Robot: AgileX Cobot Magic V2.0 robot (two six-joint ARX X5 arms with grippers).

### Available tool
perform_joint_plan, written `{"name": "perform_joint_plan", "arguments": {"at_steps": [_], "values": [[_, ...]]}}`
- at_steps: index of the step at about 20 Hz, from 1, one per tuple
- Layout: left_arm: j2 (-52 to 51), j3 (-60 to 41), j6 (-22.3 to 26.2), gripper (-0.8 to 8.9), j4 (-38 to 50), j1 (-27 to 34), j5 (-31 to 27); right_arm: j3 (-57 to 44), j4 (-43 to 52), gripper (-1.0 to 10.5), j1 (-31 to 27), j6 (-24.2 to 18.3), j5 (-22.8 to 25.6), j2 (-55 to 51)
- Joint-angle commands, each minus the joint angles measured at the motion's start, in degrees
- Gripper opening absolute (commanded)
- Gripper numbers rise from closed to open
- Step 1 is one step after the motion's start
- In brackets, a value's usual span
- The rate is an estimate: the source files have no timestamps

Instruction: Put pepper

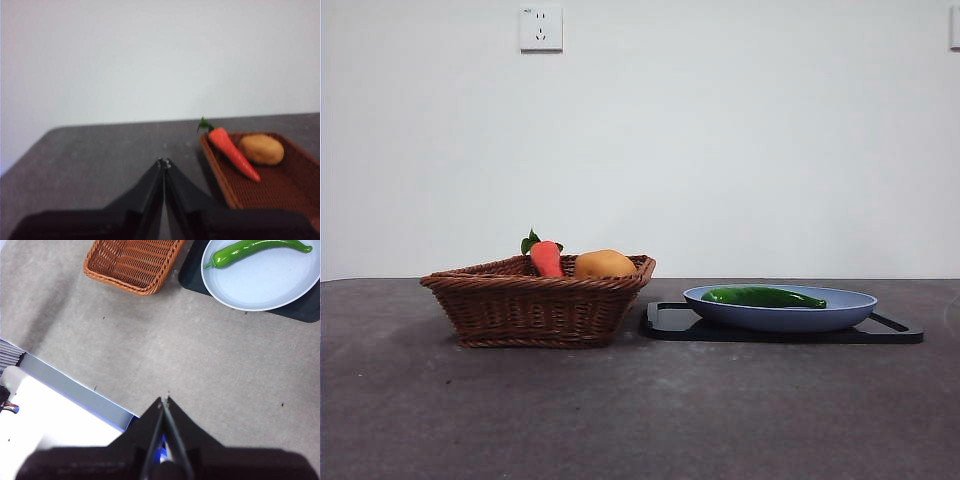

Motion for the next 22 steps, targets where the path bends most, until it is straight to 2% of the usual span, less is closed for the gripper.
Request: {"name": "perform_joint_plan", "arguments": {"at_steps": [1,6,16,22], "values": [[-1.9,-3.02,-1.09,0.08,0.63,0.22,0.07,1.11,0.48,0.1,0.09,0.11,0.13,0.39],[-5.79,-7.3,-1.16,0.08,0.17,0.22,0.09,1.11,0.48,0.1,0.09,0.11,0.13,0.39],[-8.87,-7.78,-1.84,0.08,-13.64,0.22,0.13,1.11,0.48,0.1,0.09,0.11,0.13,0.39],[-8.85,-7.76,-1.81,0.08,-11.98,0.22,0.57,1.11,0.48,0.1,0.09,0.11,0.13,0.39]]}}
